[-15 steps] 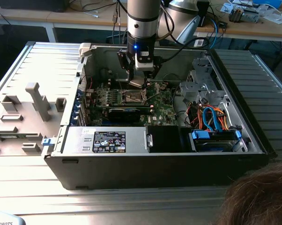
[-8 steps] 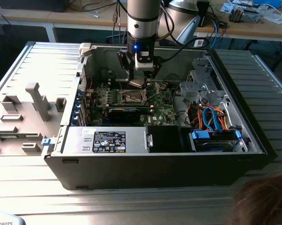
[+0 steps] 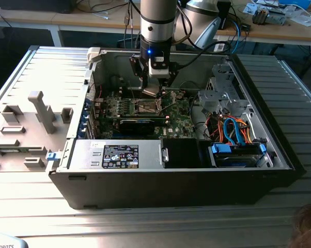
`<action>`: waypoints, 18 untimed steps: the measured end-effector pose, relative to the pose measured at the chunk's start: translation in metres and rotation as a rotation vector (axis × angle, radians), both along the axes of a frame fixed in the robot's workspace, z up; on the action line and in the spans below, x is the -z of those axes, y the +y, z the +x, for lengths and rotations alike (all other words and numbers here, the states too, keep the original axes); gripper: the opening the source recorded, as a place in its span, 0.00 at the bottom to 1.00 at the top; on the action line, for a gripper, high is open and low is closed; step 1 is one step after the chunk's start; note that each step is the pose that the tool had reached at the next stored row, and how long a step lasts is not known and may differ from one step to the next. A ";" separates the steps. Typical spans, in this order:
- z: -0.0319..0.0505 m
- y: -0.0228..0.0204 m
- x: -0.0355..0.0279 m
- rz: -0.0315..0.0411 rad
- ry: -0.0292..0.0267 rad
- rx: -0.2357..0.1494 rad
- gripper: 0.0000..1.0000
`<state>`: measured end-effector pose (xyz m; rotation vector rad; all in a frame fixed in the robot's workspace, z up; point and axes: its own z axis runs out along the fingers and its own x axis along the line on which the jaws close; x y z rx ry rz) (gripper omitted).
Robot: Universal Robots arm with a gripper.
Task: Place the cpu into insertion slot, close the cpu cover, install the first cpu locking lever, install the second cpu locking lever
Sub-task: 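Place the cpu into insertion slot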
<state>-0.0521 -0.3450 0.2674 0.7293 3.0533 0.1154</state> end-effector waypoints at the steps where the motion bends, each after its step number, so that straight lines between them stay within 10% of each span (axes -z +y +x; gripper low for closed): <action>1: 0.0000 0.0000 0.0000 0.0000 0.0000 0.001 0.55; 18: 0.0000 0.0000 0.0000 -0.0002 0.0000 0.012 0.55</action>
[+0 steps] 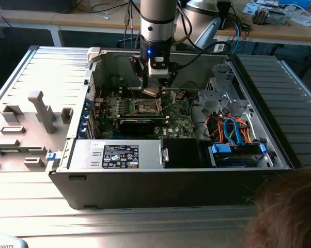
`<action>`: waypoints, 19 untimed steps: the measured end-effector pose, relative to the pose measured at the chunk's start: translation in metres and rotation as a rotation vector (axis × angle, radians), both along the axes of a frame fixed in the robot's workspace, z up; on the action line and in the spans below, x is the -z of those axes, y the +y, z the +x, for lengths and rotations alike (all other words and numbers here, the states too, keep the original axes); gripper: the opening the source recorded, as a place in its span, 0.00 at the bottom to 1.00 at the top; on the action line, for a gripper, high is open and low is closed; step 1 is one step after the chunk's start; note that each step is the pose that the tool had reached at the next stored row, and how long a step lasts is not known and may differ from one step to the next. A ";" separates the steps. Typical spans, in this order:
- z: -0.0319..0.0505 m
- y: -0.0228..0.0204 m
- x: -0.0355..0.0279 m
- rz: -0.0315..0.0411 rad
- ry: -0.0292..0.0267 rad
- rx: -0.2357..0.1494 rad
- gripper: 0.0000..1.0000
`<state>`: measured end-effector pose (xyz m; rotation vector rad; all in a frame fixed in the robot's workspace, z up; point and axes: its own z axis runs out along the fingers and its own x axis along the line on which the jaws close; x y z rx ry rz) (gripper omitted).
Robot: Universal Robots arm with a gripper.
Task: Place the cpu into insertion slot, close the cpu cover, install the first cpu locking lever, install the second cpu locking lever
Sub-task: 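Place the cpu into insertion slot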
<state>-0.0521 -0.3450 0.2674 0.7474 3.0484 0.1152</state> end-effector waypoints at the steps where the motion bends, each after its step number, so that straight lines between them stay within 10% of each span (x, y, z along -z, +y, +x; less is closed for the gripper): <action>1: 0.0000 0.0000 0.0000 0.0000 0.0000 0.001 0.55; 19: 0.0000 0.0000 0.0000 0.0000 0.0000 0.013 0.55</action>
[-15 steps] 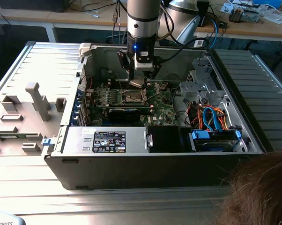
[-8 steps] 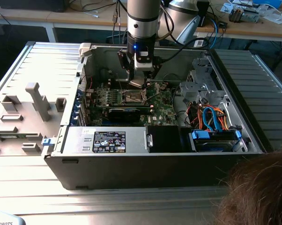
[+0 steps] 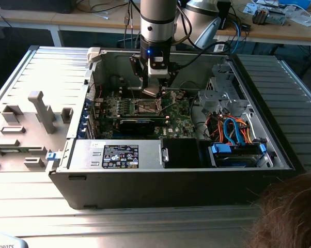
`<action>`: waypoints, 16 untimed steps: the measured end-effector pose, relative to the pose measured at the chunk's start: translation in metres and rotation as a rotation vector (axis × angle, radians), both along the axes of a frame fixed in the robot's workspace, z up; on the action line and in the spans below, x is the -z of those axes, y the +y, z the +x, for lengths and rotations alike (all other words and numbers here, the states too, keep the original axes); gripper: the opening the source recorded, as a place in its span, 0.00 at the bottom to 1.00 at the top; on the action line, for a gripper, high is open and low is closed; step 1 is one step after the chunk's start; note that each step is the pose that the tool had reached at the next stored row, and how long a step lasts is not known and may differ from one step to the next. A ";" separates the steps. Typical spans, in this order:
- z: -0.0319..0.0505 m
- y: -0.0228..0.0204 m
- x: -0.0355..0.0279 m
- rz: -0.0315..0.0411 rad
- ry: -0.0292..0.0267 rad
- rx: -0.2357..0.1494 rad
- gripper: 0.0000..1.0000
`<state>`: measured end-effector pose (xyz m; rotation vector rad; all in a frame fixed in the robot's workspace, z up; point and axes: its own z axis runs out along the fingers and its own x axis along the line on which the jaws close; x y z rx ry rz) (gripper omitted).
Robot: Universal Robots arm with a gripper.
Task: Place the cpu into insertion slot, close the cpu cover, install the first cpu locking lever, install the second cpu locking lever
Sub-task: 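Place the cpu into insertion slot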
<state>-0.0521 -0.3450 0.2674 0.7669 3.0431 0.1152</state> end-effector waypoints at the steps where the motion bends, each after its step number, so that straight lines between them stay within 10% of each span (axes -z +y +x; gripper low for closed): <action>1: 0.0000 0.0000 0.0000 0.0000 0.0000 0.001 0.55; 16: 0.0000 -0.0001 0.0000 -0.0005 0.0000 0.036 0.55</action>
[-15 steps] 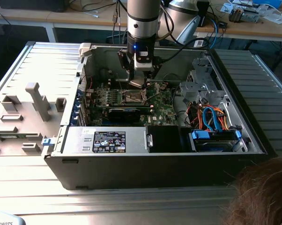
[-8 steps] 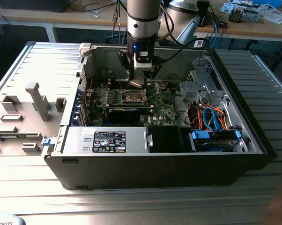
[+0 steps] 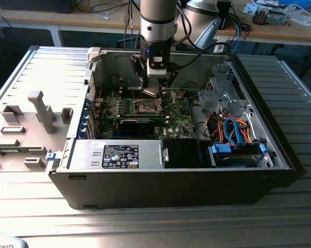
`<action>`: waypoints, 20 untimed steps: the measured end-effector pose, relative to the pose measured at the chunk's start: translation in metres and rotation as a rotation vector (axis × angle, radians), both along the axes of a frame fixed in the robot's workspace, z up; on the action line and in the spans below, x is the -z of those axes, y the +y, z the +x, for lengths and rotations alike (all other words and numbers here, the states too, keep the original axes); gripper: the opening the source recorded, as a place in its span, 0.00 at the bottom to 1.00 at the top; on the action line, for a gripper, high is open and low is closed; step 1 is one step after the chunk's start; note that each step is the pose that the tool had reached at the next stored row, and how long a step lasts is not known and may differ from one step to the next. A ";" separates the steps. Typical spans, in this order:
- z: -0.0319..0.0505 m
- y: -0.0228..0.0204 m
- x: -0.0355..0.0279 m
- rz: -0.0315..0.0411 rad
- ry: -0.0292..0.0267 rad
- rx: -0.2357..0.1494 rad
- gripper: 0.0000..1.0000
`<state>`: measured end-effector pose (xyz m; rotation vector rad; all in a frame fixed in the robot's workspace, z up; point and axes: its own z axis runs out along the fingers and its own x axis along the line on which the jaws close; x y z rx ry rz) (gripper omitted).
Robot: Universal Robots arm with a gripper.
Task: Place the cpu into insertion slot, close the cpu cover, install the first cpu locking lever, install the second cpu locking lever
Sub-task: 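Place the cpu into insertion slot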
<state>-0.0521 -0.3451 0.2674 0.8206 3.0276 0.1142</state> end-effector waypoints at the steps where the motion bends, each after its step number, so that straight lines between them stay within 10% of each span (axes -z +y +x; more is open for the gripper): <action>1: 0.0000 0.0000 0.0001 -0.0002 -0.0001 0.004 0.55; 20: 0.0000 0.0000 0.0003 -0.0077 0.0000 0.031 0.55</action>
